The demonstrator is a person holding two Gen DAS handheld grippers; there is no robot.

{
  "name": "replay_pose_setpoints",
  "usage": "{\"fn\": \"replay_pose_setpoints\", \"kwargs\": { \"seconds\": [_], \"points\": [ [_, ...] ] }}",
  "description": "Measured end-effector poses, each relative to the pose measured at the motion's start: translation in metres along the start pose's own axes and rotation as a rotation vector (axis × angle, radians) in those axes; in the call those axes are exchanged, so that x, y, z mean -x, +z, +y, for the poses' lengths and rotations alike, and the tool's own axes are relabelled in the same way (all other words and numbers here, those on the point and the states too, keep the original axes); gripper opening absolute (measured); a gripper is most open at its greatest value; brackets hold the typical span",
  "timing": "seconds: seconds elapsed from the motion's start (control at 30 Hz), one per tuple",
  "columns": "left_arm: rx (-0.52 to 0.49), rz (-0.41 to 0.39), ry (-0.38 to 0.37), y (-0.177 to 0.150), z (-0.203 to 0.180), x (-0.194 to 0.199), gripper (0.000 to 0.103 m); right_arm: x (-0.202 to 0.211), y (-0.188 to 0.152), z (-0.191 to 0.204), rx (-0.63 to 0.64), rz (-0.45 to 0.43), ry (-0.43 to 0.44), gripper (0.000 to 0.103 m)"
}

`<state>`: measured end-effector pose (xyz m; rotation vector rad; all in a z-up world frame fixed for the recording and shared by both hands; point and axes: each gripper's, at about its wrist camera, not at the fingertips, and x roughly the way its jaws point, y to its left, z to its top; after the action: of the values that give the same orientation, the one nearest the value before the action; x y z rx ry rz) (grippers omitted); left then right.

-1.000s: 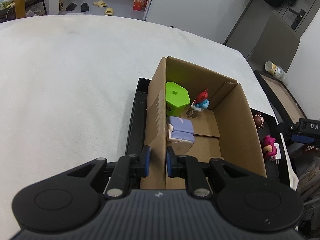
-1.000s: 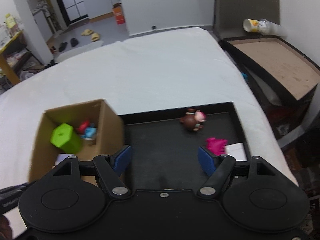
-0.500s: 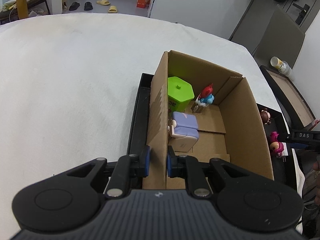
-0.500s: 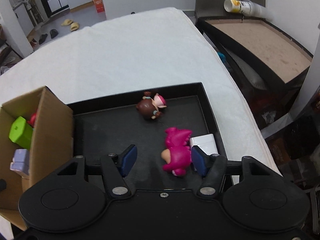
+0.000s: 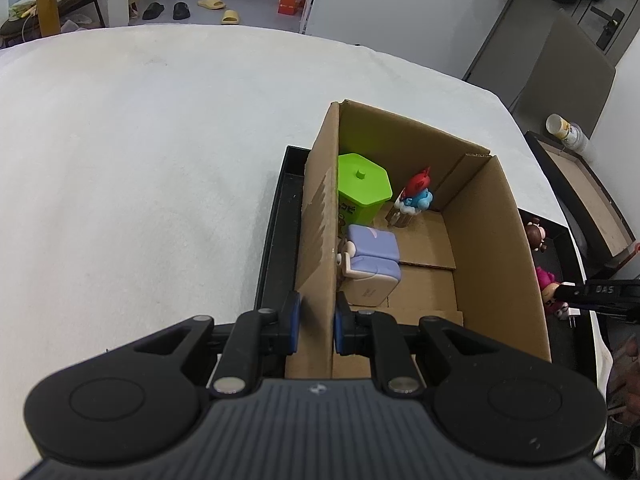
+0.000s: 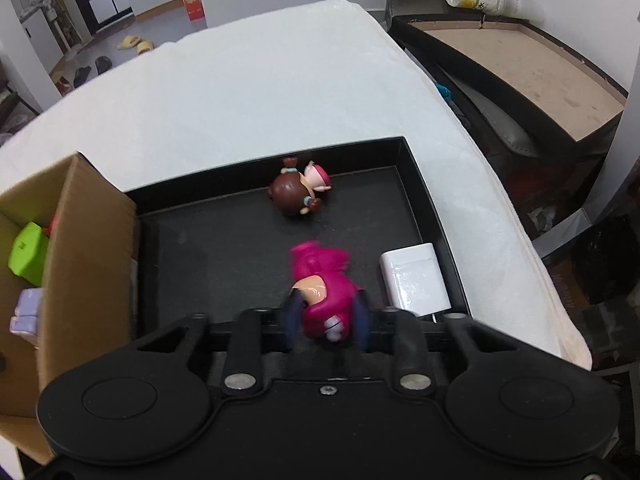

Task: Organize rigid objects
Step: 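Move the right tool to the pink figure on the tray and grasp it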

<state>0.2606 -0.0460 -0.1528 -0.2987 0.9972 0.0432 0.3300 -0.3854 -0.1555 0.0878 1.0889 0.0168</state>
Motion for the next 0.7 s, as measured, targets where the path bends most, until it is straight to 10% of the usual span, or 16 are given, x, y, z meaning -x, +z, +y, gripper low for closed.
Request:
{"fn": "replay_pose_setpoints", "kwargs": {
  "seconds": [0.1,0.37,0.5,0.7],
  "points": [
    [0.008,-0.001,0.002,0.0,0.0,-0.001,0.015,0.012,0.001,0.005,0.007,-0.017,0.019,0.0],
    [0.019,-0.003,-0.019,-0.001,0.005,0.002,0.016,0.017,0.0,0.019,0.021,0.0,0.034,0.001],
    [0.018,-0.002,-0.024,0.0,0.006,0.002,0.016,0.012,-0.003,0.021,-0.035,0.011,0.05,0.055],
    [0.022,-0.001,-0.03,0.0,0.007,0.003,0.016,-0.009,-0.011,0.028,-0.087,0.05,0.035,0.057]
  ]
}}
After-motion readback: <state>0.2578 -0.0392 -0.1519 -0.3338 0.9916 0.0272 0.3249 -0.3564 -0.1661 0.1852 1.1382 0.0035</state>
